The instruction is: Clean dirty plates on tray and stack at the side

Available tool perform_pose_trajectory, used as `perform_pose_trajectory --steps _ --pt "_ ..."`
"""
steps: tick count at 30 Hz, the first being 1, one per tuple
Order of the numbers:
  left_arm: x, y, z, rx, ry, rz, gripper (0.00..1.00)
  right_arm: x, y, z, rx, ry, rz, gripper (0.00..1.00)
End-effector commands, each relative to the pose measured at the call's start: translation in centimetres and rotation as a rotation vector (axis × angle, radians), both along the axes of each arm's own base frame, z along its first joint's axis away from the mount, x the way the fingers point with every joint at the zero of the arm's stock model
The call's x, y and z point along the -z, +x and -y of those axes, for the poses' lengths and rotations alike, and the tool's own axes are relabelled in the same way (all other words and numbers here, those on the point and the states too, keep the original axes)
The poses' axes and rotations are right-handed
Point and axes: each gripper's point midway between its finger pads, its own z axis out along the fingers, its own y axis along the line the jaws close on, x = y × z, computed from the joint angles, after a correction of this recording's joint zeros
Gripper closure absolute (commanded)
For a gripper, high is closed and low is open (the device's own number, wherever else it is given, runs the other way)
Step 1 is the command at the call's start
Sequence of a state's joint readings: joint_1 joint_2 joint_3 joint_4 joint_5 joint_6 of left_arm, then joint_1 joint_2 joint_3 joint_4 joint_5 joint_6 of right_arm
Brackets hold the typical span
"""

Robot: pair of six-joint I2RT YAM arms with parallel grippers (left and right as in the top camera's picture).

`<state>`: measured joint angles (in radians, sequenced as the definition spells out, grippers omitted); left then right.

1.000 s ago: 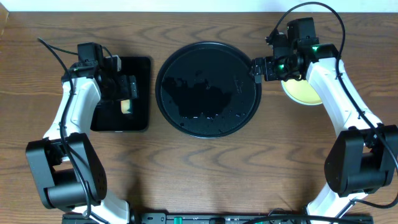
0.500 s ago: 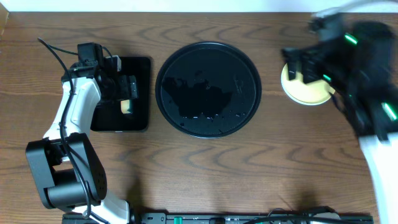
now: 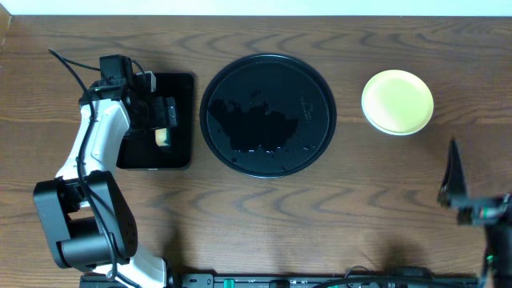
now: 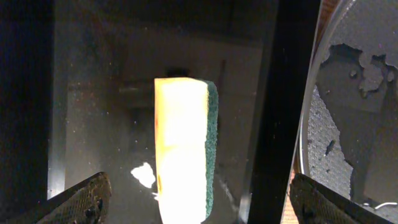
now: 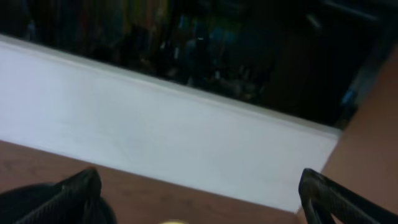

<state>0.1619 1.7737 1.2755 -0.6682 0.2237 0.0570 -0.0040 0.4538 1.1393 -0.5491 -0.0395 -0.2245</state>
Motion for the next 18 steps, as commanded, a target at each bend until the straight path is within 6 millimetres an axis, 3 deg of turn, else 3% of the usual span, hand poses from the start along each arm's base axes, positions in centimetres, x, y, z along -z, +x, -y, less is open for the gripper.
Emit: perform_pose_trajectory --steps 1,11,18 --pt "0.7 -0.3 -0.2 0.000 0.007 -0.019 0.08 4.0 0.4 0.5 0.030 -0.016 0.023 0.01" --pt "0.7 -0.3 -0.2 0.000 0.007 -0.019 0.08 11.1 1.5 -2.5 -0.142 -0.068 0.262 0.01" --pt "0.7 -0.3 -0.2 0.000 0.006 -0.019 0.08 16.4 3.7 -2.6 -0.151 -0.066 0.219 0.01"
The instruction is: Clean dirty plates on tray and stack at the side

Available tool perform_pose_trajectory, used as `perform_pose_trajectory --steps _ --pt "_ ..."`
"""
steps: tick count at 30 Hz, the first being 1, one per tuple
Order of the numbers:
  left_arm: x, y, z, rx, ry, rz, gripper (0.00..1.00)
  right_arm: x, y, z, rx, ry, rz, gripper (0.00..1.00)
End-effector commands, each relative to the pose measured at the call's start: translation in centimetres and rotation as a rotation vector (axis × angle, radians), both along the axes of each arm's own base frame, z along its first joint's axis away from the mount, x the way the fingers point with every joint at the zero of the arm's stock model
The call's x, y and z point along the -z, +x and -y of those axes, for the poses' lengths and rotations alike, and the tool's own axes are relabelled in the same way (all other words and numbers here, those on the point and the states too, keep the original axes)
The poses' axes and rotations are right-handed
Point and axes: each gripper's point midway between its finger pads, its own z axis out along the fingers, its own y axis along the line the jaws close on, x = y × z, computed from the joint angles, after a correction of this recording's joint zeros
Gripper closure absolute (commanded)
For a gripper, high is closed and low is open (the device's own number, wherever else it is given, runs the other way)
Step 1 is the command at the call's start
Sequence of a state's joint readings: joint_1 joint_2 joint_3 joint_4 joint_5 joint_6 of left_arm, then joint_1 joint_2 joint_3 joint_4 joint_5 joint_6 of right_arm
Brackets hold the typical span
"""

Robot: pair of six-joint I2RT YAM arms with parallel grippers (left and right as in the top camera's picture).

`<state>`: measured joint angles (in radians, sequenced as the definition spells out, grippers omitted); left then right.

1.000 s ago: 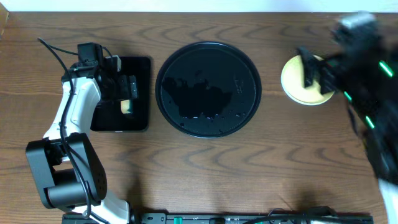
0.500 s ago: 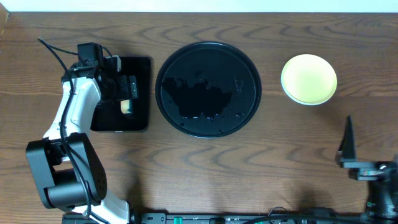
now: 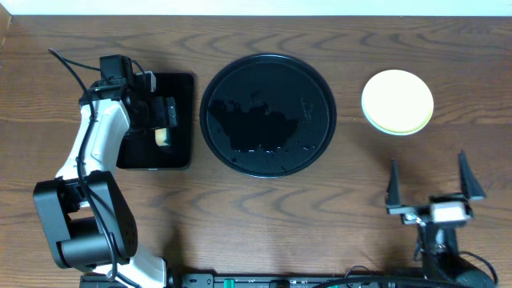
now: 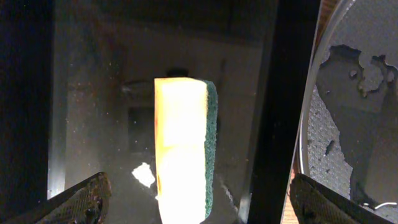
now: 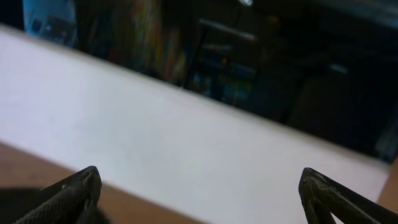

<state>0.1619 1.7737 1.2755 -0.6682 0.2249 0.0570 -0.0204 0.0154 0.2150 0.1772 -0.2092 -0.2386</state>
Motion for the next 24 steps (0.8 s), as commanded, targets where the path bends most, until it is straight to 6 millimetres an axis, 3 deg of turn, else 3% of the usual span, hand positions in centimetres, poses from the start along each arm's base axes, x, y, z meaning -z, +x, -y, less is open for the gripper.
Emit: perform_pose_trajectory --steps 1,11,15,19,24 --pt "0.7 -0.3 -0.2 0.000 0.008 -0.020 0.08 2.2 0.8 0.0 -0.005 -0.007 -0.038 0.01" --pt "0.7 -0.3 -0.2 0.000 0.008 -0.020 0.08 10.7 3.0 -0.4 -0.037 0.012 -0.248 0.01" --pt "0.7 -0.3 -0.2 0.000 0.008 -0.020 0.08 12.1 3.1 -0.7 -0.057 0.017 -0.308 0.01" --pt "0.7 -0.3 -0.2 0.000 0.008 -0.020 0.08 15.2 3.0 -1.2 -0.084 0.020 -0.435 0.01" --pt "0.7 -0.3 -0.2 0.000 0.008 -0.020 0.08 15.0 3.0 -1.2 -0.084 0.019 -0.430 0.01"
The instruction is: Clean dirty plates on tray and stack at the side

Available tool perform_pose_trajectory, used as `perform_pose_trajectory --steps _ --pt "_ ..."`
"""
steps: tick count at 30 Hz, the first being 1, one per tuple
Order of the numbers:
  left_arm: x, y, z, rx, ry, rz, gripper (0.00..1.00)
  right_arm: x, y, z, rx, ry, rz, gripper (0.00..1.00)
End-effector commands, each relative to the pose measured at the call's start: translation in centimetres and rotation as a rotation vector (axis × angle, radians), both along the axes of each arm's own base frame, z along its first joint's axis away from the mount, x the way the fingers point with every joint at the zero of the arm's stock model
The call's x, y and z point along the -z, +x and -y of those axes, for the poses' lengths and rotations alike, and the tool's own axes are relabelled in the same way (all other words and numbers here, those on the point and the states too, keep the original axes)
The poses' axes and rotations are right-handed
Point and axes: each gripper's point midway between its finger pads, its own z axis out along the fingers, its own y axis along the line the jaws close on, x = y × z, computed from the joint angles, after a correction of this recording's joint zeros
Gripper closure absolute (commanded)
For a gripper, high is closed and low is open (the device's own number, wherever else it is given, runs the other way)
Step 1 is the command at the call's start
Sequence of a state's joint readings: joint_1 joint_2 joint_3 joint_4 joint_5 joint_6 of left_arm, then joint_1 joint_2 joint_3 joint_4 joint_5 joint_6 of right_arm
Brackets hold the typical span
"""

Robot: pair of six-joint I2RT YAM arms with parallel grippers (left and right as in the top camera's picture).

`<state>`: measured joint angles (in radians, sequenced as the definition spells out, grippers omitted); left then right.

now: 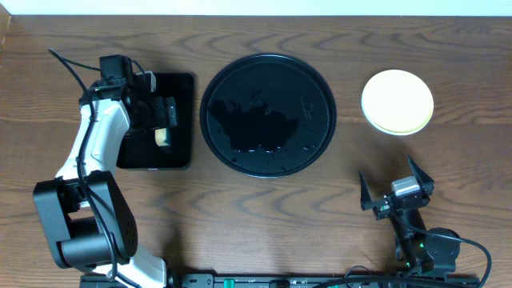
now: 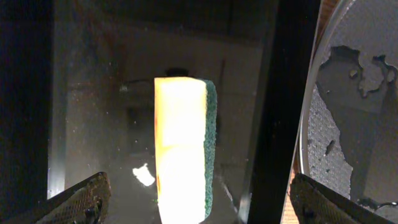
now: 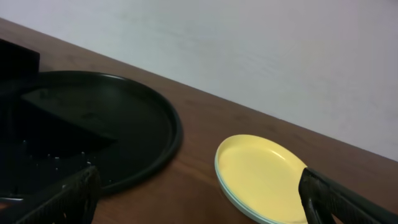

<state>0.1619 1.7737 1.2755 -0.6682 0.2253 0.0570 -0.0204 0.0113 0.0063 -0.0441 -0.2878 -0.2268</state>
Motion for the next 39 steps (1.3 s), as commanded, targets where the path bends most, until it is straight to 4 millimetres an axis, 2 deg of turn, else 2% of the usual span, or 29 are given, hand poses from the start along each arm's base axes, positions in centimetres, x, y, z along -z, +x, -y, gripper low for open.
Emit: perform_pose_trajectory --steps 1,33,36,39 --pt "0.7 -0.3 -0.2 0.000 0.008 -0.020 0.08 0.0 0.0 0.1 -0.002 0.013 -0.002 0.01" --pt "0.7 -0.3 -0.3 -0.002 0.008 -0.020 0.08 0.0 0.0 0.1 -0.002 0.013 -0.002 0.01" --pt "-0.4 -0.2 0.2 0.011 0.012 0.006 0.08 0.0 0.0 0.1 -0.002 0.013 -0.003 0.01" --pt "-3.2 -0.1 0.1 0.009 0.025 0.082 0.08 0.0 0.0 0.1 -0.002 0.013 -0.002 0.01"
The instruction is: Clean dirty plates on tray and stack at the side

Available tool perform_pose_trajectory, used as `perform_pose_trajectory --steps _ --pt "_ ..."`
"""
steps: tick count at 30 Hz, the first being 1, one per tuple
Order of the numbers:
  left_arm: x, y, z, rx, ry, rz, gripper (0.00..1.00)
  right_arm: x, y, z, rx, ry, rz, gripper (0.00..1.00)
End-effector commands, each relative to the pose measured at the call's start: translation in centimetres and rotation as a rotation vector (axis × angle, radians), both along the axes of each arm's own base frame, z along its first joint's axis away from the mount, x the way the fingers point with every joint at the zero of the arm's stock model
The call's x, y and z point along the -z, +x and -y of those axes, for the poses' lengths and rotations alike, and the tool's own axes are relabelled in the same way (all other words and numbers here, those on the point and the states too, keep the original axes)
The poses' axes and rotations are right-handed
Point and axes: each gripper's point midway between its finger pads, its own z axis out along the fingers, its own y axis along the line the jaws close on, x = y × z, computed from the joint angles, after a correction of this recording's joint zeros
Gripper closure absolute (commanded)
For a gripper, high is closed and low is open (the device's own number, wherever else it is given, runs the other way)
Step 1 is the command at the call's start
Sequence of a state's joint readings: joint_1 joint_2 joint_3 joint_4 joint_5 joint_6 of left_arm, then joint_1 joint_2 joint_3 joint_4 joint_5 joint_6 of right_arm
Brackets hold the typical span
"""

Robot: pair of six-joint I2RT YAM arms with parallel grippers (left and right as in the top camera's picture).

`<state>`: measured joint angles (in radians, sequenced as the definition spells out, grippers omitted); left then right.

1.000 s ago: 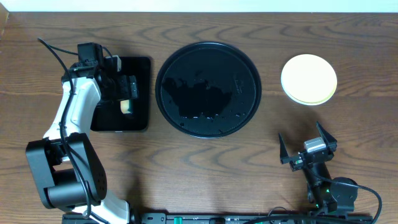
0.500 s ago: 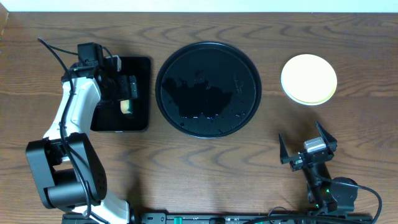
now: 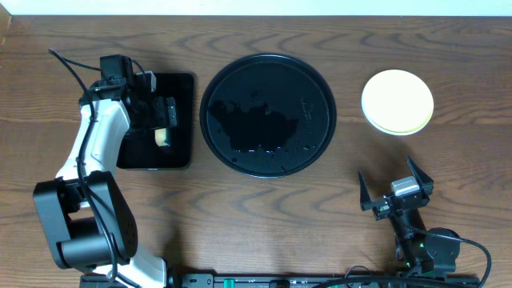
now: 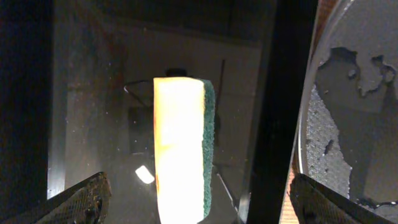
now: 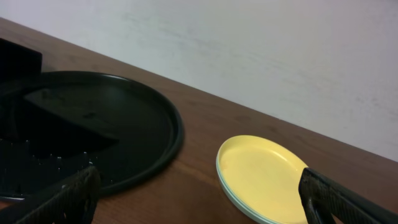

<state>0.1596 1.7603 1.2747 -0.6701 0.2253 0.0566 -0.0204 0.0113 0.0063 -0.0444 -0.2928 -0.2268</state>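
A stack of yellow plates (image 3: 397,102) (image 5: 267,177) rests on the table right of the round black tray (image 3: 320,84) (image 5: 168,124), which carries only water patches. A yellow sponge with a green scouring side (image 4: 183,149) (image 3: 162,137) lies in the black rectangular basin (image 3: 180,84). My left gripper (image 4: 199,202) (image 3: 164,120) hangs open over the sponge, one finger on each side and well apart from it. My right gripper (image 3: 396,192) (image 5: 199,205) is open near the front right of the table, facing the tray and plates, holding nothing.
The brown wooden table (image 3: 264,216) ends at a white wall (image 5: 249,50) along the back. The round tray's rim (image 4: 305,124) runs close beside the basin's right wall. My left arm (image 3: 92,148) reaches in from the front left corner.
Neither arm nor any object has moved. Only the glint and ripples on the wet basin floor around the sponge look slightly different.
My left gripper stayed open over the sponge throughout. My right gripper was at the table's right edge with its camera on the wall, then at the front right, then further left and low, facing the tray and plates, where it remains.
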Motion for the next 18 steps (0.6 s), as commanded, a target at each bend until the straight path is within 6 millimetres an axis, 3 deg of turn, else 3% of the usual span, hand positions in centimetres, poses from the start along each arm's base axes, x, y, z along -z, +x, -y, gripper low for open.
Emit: perform_pose_trajectory --steps 1,6,12,15,18 --pt "-4.0 -0.1 -0.1 0.005 0.033 0.103 0.08 0.0 0.0 0.1 0.003 0.012 -0.002 0.01" --pt "-11.1 -1.0 -0.7 -0.016 0.099 0.291 0.08 0.0 0.0 0.1 0.003 0.012 -0.002 0.01" --pt "-20.0 -4.2 -0.2 -0.023 0.137 0.537 0.08 0.0 0.0 0.1 0.003 0.012 -0.002 0.01" --pt "-22.7 -7.2 0.3 -0.025 0.147 0.611 0.08 0.0 0.0 0.1 0.003 0.012 -0.002 0.01" --pt "-23.4 -11.1 1.2 -0.018 0.149 0.650 0.08 0.0 0.0 0.1 0.003 0.012 -0.002 0.01"
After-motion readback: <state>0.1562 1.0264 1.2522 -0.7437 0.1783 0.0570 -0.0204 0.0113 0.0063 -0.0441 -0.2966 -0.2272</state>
